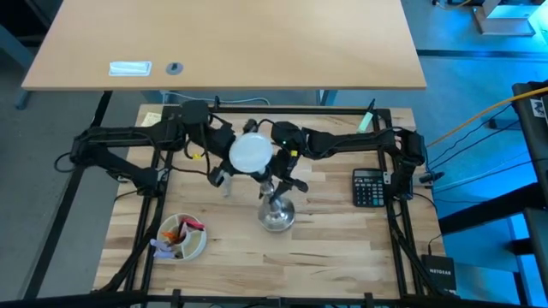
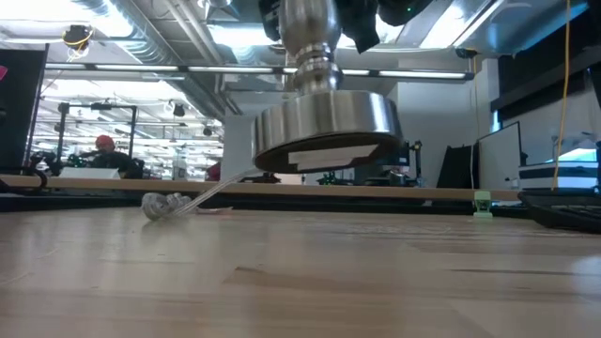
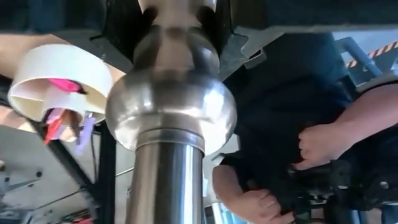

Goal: Screw lightbulb
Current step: Insert the white lightbulb on the silver lamp

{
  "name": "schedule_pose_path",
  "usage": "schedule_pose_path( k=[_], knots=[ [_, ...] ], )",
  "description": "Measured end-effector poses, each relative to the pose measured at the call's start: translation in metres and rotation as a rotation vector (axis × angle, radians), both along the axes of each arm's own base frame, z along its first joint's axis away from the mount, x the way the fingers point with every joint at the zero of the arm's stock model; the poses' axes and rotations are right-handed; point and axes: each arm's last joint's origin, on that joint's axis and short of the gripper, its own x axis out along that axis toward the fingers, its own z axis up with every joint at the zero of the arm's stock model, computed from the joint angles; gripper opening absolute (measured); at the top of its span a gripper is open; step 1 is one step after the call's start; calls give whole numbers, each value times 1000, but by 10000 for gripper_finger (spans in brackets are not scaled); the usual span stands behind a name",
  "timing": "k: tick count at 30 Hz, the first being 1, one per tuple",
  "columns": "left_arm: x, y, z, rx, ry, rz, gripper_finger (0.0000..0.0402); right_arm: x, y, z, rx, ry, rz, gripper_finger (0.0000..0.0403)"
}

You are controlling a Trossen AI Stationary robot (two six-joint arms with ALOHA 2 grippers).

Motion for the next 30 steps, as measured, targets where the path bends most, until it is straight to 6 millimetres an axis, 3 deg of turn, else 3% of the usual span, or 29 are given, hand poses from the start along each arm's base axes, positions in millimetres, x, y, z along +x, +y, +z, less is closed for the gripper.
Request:
schedule_pose_path(
  k=[5, 11, 14, 30],
  knots=[
    [0, 3, 0, -54, 14, 14, 136, 1, -3, -3, -44, -14, -70, 139],
    [-6, 4, 2, -70, 37, 81, 249, 2, -4, 2, -69, -45, -134, 139],
    [-10, 3, 6, -69, 26, 94, 280, 2, -10, 3, -78, -40, -182, 139],
    [-61, 8, 20, 16, 114, 544, 291, -1, -44, 3, -92, 7, -384, 139]
  ],
)
